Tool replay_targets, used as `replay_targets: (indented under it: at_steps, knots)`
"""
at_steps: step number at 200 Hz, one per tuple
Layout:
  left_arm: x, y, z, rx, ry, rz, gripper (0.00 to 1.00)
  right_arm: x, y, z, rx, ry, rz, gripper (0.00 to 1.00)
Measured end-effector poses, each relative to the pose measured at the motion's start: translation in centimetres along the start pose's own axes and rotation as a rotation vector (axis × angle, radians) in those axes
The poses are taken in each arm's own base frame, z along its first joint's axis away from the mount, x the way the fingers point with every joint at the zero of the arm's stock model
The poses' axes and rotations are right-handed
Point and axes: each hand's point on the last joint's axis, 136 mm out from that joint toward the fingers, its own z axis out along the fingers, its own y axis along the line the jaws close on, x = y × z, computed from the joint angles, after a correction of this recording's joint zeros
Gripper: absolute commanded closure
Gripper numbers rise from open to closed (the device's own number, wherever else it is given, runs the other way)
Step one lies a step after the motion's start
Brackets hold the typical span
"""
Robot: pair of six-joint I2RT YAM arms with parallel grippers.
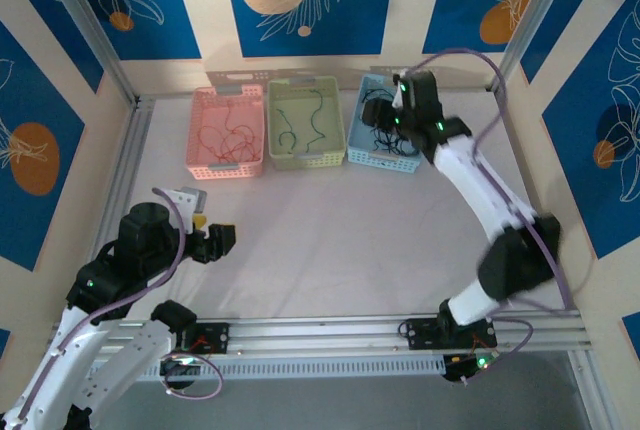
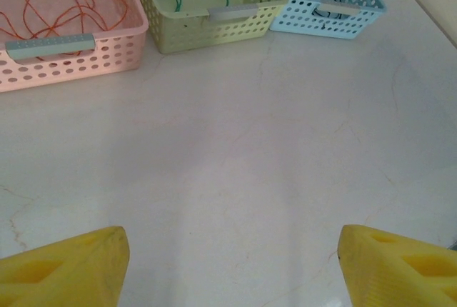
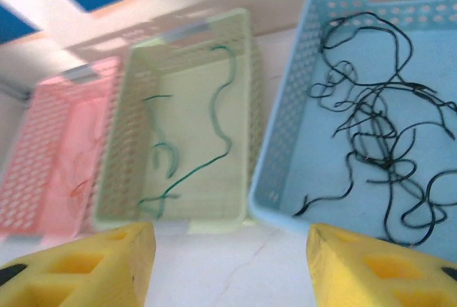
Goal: Untangle the cables
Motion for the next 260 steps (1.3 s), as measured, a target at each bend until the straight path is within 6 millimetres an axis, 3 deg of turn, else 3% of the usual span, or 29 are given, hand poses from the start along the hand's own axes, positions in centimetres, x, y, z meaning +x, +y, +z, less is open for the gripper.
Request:
replay_targets:
  at_steps: [17,23,33,68,94,118,143,171,212,260]
  knots:
    - [-0.1,0.3,0.0,-0.015,-0.005,-0.002,0.12,2.5,-0.1,-4.2,-0.044,-0.064,-0.015,0.4]
    - [-0.1,0.5,0.0,-0.026,-0.007,-0.006,0.01,3.4,-0.7,-5.1,-0.043,-0.079,-0.014,0.4]
    - [-0.2,0.9,0.0,-0.052,-0.012,-0.005,0.0,5.2,-1.9,-6.4,-0.033,-0.094,-0.014,0.38]
    - [-0.9,2.6,-0.9,-0.158,-0.05,-0.04,0.0,11.2,-5.6,-8.0,0.006,-0.095,-0.025,0.31]
    - [-2.2,3.1,-1.4,-0.187,-0.118,-0.079,0.0,13.5,-7.1,-8.5,0.025,-0.104,-0.033,0.29]
    - [-3.5,3.6,-1.1,-0.221,-0.175,-0.114,0.0,14.3,-8.0,-8.5,0.039,-0.119,-0.047,0.29]
    - [-4.1,4.7,0.7,-0.267,-0.227,-0.123,0.0,14.6,-9.1,-8.3,0.072,-0.145,-0.075,0.29]
    - [-3.3,6.8,2.9,-0.352,-0.282,-0.095,0.0,14.5,-10.6,-7.9,0.11,-0.206,-0.088,0.3]
    - [-1.7,9.6,6.1,-0.459,-0.397,0.014,0.0,13.7,-14.4,-6.9,0.219,-0.272,-0.047,0.3]
    - [1.7,13.6,11.0,-0.627,-0.374,0.207,0.0,13.3,-18.0,-3.2,0.302,-0.259,-0.036,0.33]
